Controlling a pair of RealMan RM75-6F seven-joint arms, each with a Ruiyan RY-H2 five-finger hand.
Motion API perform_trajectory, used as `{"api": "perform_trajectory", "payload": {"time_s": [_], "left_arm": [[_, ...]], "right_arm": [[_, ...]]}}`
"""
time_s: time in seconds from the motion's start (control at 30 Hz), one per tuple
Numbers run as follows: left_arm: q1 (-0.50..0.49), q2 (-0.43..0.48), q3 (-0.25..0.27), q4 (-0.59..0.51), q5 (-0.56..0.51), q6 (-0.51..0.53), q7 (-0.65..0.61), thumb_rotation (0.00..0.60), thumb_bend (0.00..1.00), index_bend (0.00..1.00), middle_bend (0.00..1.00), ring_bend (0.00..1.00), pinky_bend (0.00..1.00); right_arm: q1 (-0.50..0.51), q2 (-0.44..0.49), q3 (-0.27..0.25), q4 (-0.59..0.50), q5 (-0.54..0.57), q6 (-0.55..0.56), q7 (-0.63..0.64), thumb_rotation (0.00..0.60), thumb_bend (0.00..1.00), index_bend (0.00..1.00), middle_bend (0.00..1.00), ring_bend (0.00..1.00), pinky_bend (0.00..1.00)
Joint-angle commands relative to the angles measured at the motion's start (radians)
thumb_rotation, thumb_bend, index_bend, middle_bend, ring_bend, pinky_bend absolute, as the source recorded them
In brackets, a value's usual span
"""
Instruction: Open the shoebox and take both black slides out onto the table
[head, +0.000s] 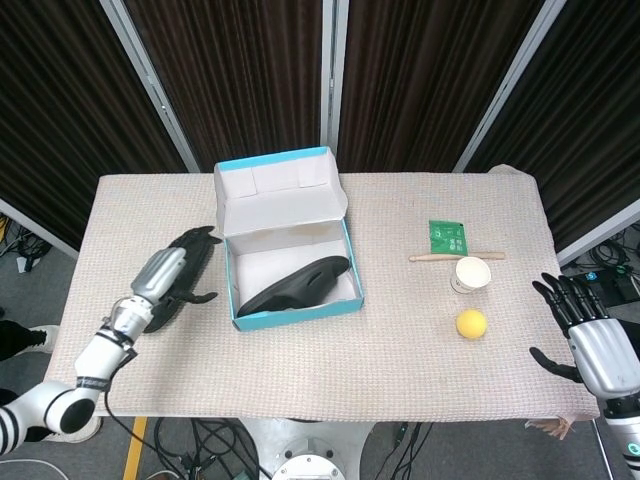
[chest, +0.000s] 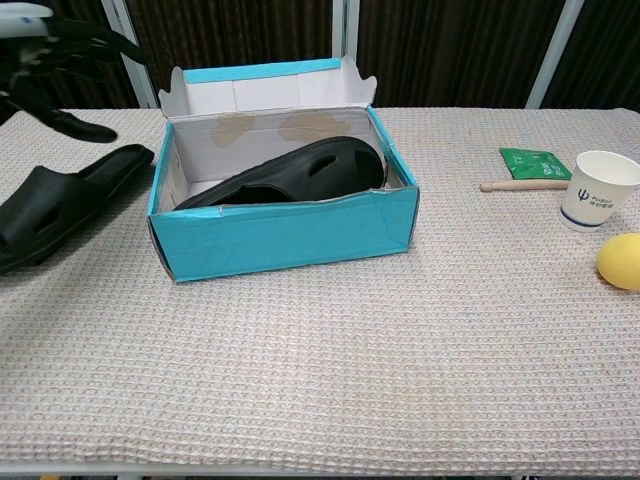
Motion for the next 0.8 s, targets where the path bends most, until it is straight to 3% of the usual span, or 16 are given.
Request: {"api": "perform_trajectory", "payload": {"time_s": [0.03,0.23,0.53,0.8], "left_arm": [[-0.112,-0.057,-0.019,0.038,-0.033,-0.118,0.07,0.6,0.16,0.19,0.05,0.0,0.11],[-0.217,-0.12,-0.006,0.043,-0.121,-0.198,0.19,0.6,0.16,0.18,0.05,0.0,0.12],[-0.311,-0.224,0.01,0.128,-0.334,-0.16,0.401,0.6,0.16,0.17,0.08,0.04,0.13],[-0.361,-0.253,0.033,0.151,-0.45,-0.159,0.476,0.6,0.16,0.17,0.1,0.04,0.14]], "right_arm": [[0.001,0.002,0.0,-0.001,0.003,-0.004,-0.001,0.6,0.1,0.0,0.03,0.0,0.06],[0.005,0.001,0.001,0.004,0.013,-0.015,0.002,0.6,0.1,0.0,0.03,0.0,0.06],[0.011,-0.005,0.001,0.015,0.012,-0.022,0.013,0.6,0.1,0.0,0.02,0.0,0.06],[0.007,-0.009,0.002,0.022,0.017,-0.014,0.021,0.6,0.1,0.0,0.03,0.0,0.06]]}}
